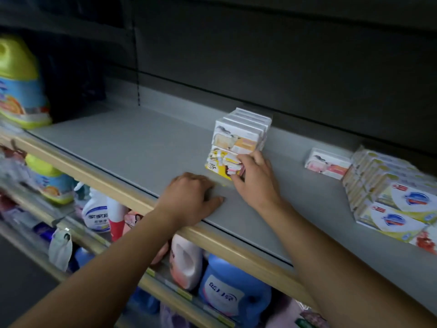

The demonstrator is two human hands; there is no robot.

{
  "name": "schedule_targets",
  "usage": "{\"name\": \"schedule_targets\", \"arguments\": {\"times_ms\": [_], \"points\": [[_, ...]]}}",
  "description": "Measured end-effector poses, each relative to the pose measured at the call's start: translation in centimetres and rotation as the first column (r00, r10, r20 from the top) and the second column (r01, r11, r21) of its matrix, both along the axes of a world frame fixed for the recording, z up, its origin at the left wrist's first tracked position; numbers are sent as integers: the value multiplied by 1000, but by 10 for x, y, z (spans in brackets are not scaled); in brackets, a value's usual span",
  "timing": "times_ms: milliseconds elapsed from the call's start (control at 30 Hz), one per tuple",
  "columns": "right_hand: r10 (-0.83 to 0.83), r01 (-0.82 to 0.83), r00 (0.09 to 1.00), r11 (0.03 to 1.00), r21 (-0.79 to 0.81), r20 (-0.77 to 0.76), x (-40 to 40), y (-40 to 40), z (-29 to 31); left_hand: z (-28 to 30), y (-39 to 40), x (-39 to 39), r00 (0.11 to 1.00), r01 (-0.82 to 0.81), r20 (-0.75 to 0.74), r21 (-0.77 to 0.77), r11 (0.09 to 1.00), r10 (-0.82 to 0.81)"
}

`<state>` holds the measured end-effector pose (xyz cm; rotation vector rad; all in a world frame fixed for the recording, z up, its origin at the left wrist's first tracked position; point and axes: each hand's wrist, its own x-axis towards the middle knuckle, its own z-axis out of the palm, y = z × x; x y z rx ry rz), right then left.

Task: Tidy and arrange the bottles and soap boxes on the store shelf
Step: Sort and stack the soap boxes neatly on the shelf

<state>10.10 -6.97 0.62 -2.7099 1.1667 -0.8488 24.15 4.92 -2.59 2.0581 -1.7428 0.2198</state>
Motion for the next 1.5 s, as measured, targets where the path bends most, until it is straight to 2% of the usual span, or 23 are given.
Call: {"name": "schedule_targets", "arguments": {"times_ms": [133,367,500,600,667,733,833,900,1033,1100,1167,1367,1400,1500], "points": [[32,-33,995,999,6,93,4,5,-9,-1,0,0,998,-48,-27,-8,999,48],[-15,-10,970,995,100,244,19,9,-9,5,4,0,951,-96,-301,-46,994,78],[-8,-33,946,992,123,323,1,11,-6,6,5,1,908,-148,-415,-182,972,61],[-18,-126,881,955,270,473,-25,18,-5,11,5,1,836,-174,-548,-237,956,16],[-35,-234,818,891,389,574,-43,24,-3,17,7,-3,784,-100,-618,-226,969,-63],[-29,-357,771,808,468,637,-59,28,-2,23,8,-15,714,43,-678,-209,977,-176],[-28,-447,729,737,507,684,-82,35,-4,28,7,-43,612,182,-729,-247,952,-306],[-19,-422,729,775,470,684,-100,36,-8,30,4,-63,606,163,-722,-299,940,-335],[115,-256,850,943,213,514,-134,40,-15,27,-5,-104,706,83,-641,-347,934,-301],[148,-193,910,978,78,388,-143,43,-21,23,-9,-120,699,82,-637,-379,922,-324],[132,-145,930,989,13,342,-146,46,-23,19,-12,-128,684,80,-649,-389,918,-335],[111,-98,965,993,-65,237,-142,48,-23,19,-9,-120,522,78,-783,-351,933,-338],[92,-78,962,995,-63,256,-142,49,-22,21,-9,-124,468,88,-814,-345,934,-345],[49,-28,949,997,-69,313,-151,53,-13,30,-12,-144,230,118,-903,-343,932,-362]]}}
